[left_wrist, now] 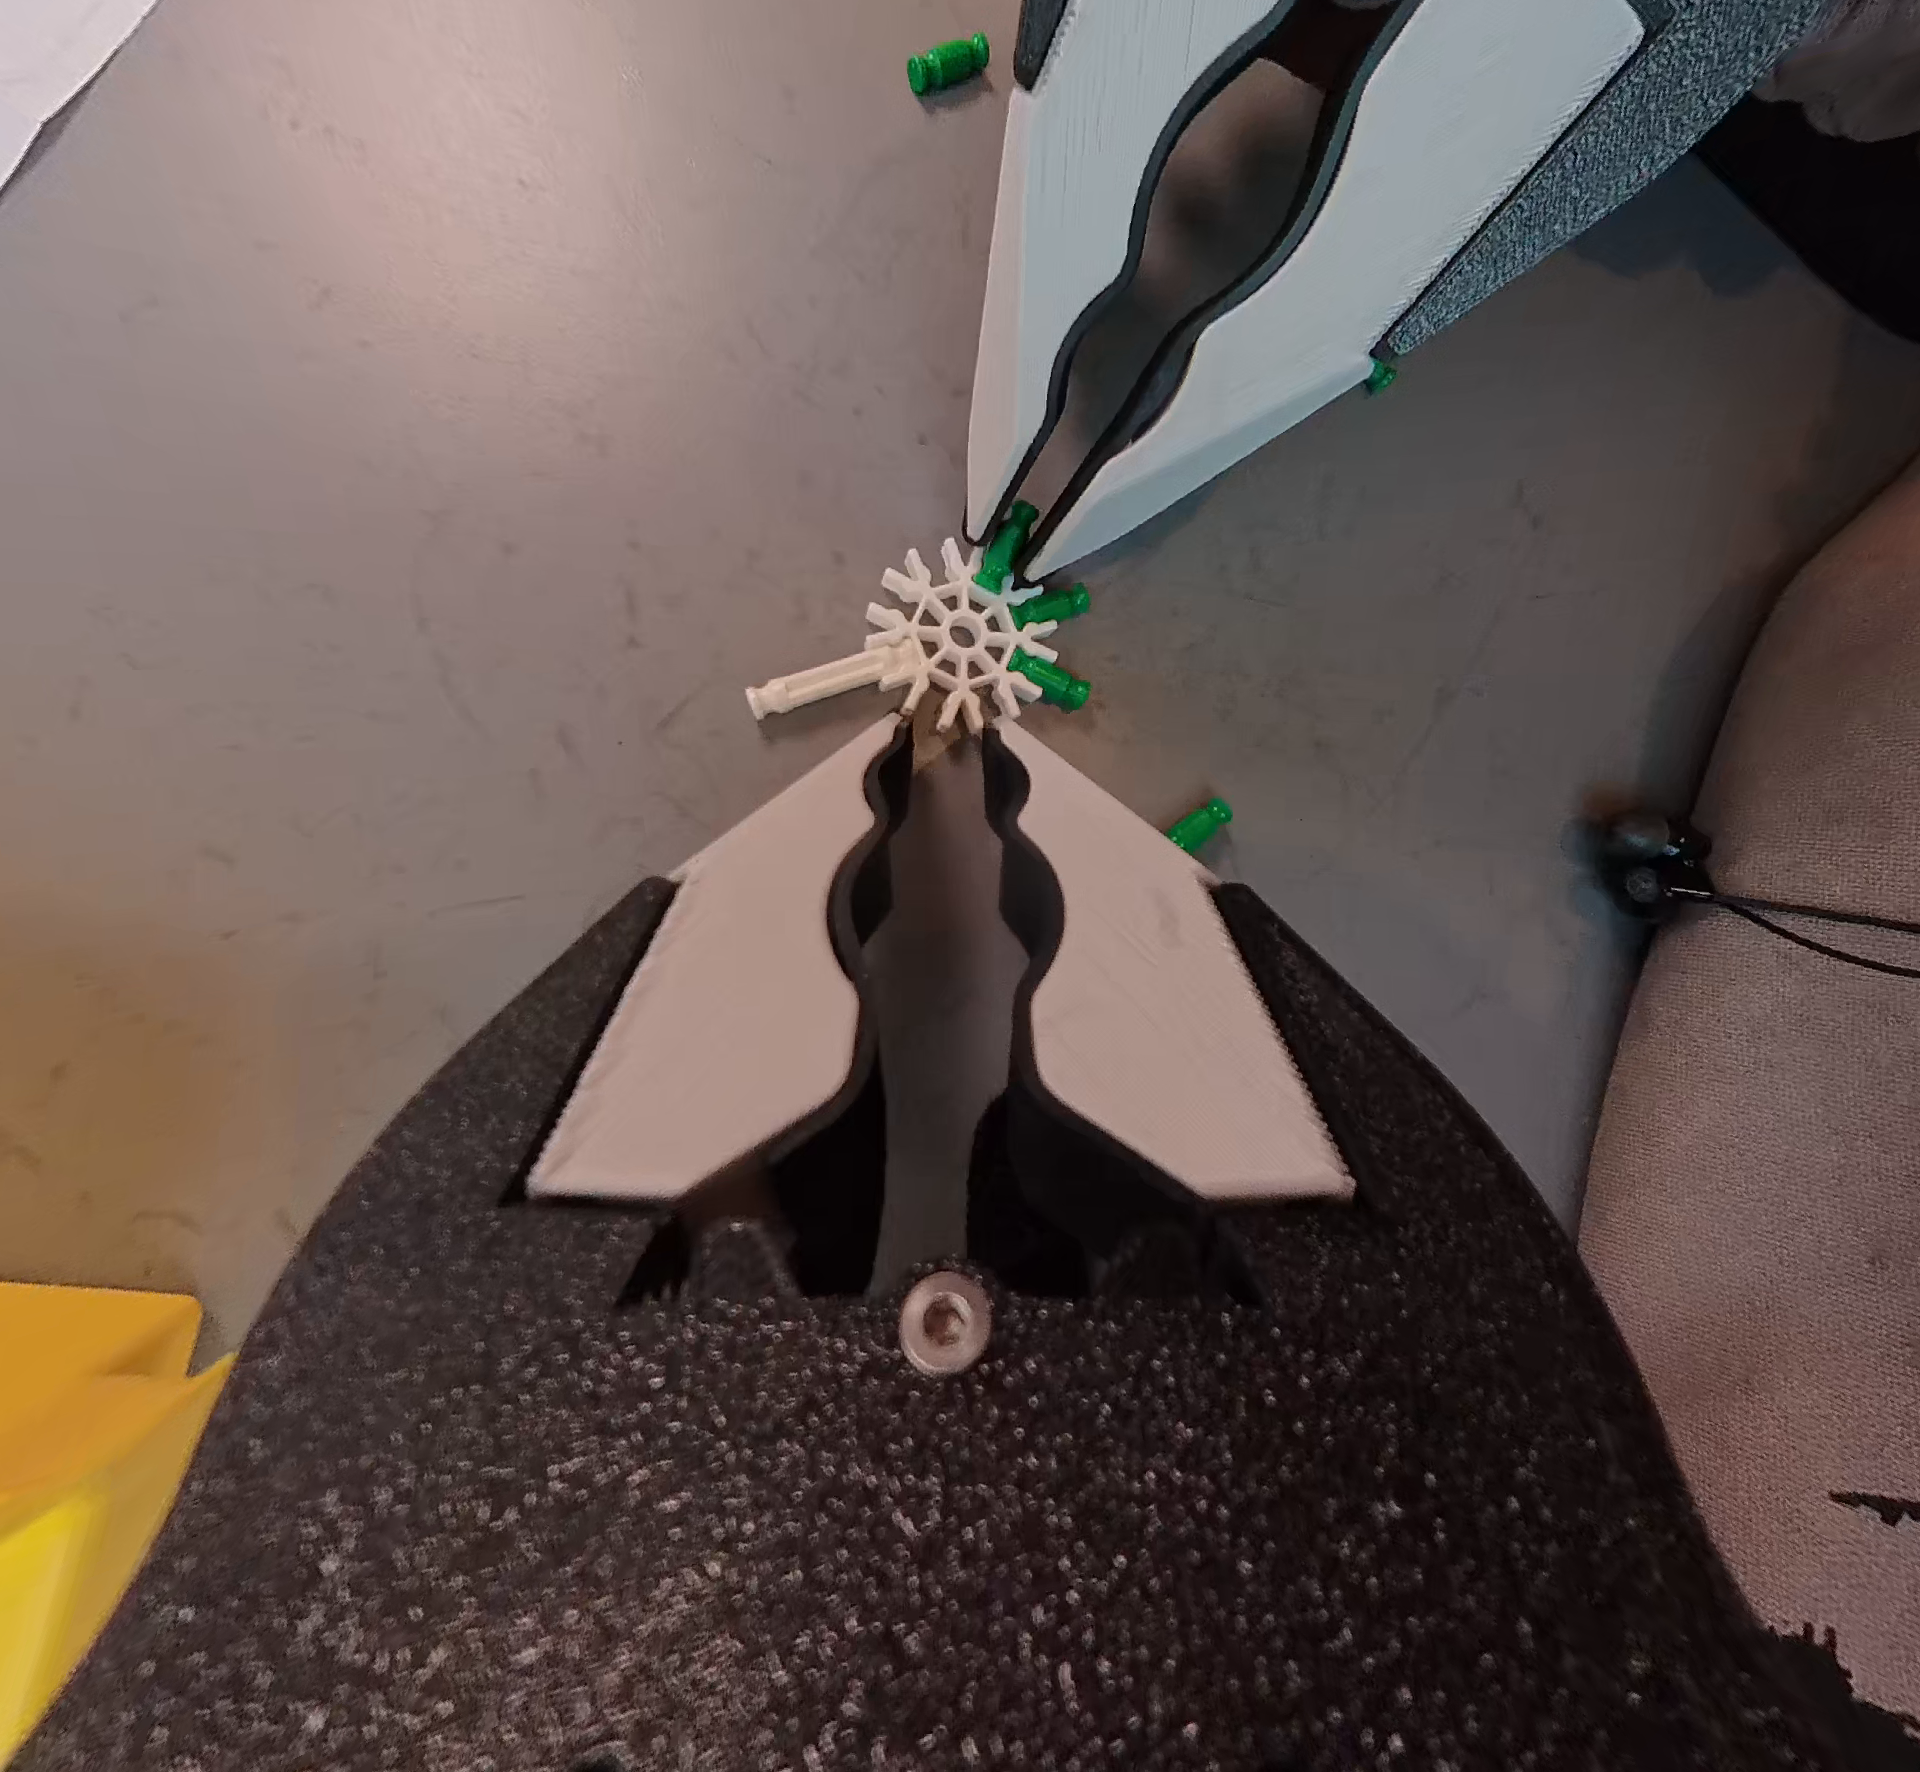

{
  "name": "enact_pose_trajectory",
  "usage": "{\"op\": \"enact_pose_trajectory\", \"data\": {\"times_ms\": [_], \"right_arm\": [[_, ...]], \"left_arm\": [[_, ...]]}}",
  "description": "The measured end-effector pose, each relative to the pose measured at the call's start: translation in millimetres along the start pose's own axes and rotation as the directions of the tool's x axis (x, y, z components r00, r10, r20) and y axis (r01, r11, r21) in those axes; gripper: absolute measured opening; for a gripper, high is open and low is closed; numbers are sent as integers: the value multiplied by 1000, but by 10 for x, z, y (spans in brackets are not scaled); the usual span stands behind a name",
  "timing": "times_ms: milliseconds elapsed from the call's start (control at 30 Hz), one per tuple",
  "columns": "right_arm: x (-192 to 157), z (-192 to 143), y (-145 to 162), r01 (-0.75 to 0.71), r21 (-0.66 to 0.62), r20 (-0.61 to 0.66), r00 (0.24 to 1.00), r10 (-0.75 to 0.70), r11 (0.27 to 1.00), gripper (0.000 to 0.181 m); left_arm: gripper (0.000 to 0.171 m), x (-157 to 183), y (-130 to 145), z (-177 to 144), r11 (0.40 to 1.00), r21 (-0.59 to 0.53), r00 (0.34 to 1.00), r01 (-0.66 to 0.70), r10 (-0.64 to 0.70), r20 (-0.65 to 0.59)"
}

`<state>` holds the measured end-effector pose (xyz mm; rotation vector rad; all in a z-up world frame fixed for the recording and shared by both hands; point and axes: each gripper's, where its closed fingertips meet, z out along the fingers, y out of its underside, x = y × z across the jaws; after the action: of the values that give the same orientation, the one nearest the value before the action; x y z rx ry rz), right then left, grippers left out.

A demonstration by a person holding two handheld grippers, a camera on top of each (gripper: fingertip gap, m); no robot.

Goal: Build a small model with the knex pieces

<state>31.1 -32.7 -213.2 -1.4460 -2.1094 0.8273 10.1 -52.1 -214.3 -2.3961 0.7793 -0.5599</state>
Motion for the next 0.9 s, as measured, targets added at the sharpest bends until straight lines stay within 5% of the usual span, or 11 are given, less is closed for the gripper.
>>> {"op": "enact_pose_trajectory", "data": {"times_ms": [900], "right_arm": [[90, -24, -70, -48, 58, -8, 999, 49, 997, 0]], "left_arm": [[14, -85, 12, 21, 1000, 17, 1000, -7, 7, 17]]}}
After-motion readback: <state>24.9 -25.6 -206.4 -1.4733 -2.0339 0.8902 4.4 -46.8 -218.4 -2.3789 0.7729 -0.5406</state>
